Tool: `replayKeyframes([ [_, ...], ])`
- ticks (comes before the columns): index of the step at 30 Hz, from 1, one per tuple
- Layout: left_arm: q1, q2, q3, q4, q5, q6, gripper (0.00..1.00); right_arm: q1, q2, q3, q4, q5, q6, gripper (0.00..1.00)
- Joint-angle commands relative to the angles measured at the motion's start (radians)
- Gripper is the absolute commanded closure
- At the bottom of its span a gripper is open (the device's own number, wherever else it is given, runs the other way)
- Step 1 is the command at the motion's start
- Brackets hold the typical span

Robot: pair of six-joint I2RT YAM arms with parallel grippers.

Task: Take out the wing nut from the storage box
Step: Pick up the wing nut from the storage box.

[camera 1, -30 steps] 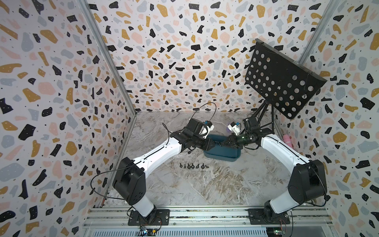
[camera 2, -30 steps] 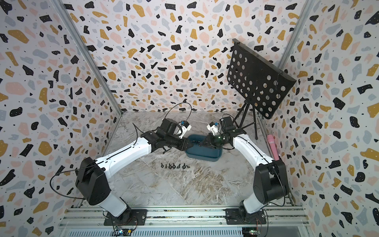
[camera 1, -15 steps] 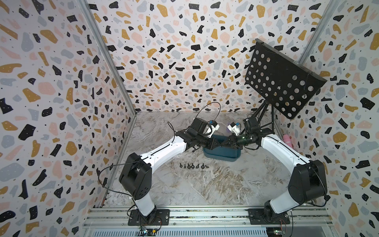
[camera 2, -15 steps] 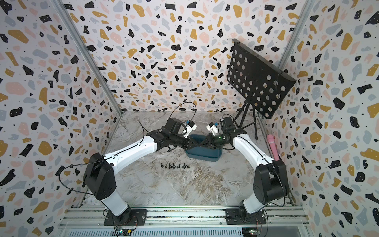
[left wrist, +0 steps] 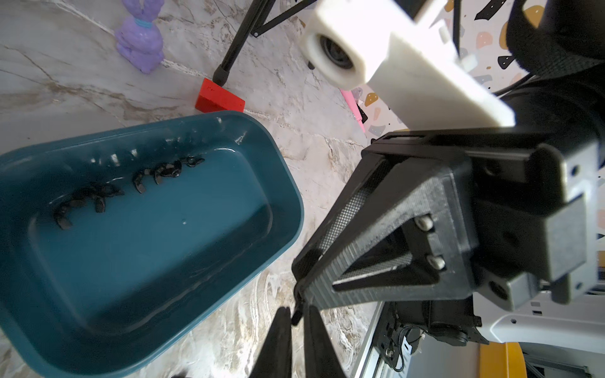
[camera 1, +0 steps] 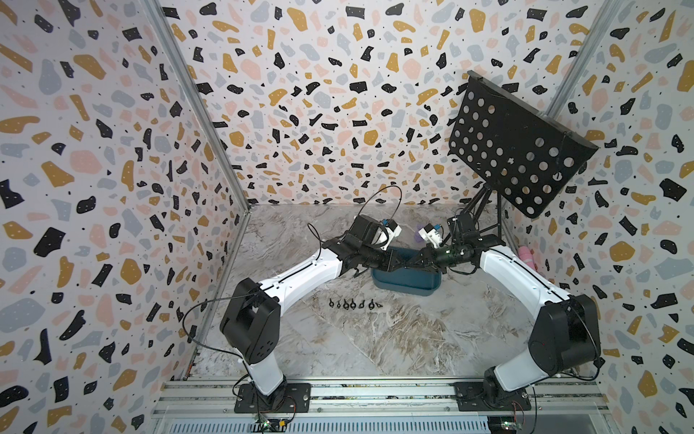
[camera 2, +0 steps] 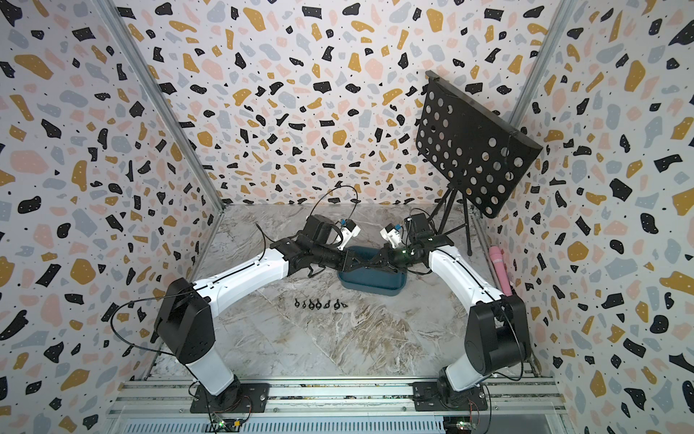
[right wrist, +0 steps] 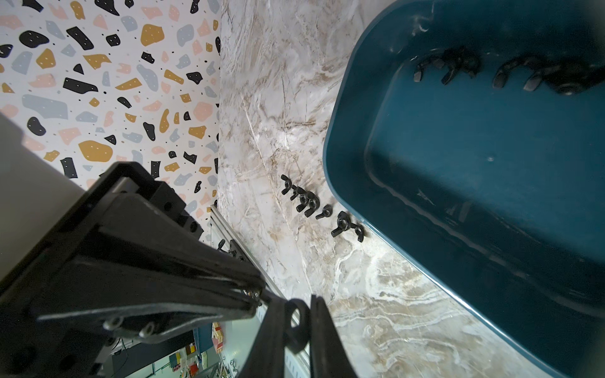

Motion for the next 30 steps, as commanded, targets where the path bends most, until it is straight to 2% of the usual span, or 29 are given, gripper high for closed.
replayKeyframes([
  [1,0.006,-0.005,-0.011,0.064,-0.02,-0.007,0.83,0.006,-0.045,0.017,-0.003,-0.025,-0.005,0.97],
  [6,0.006,-0.003,-0.01,0.064,-0.026,-0.003,0.81,0.006,-0.051,0.012,0.005,-0.028,-0.001,0.97],
  [18,0.006,0.002,-0.032,0.079,0.079,-0.024,0.83,0.006,-0.042,0.007,0.03,-0.027,0.019,0.97],
  [26,0.006,-0.005,-0.05,0.116,0.084,-0.035,0.93,0.006,-0.037,0.001,0.056,-0.034,0.038,0.97],
  [28,0.006,-0.002,-0.046,0.118,0.083,-0.036,1.0,0.006,-0.038,0.002,0.058,-0.039,0.04,0.97],
  [30,0.006,0.001,-0.043,0.12,0.082,-0.036,1.0,0.006,-0.039,0.001,0.058,-0.04,0.039,0.97],
])
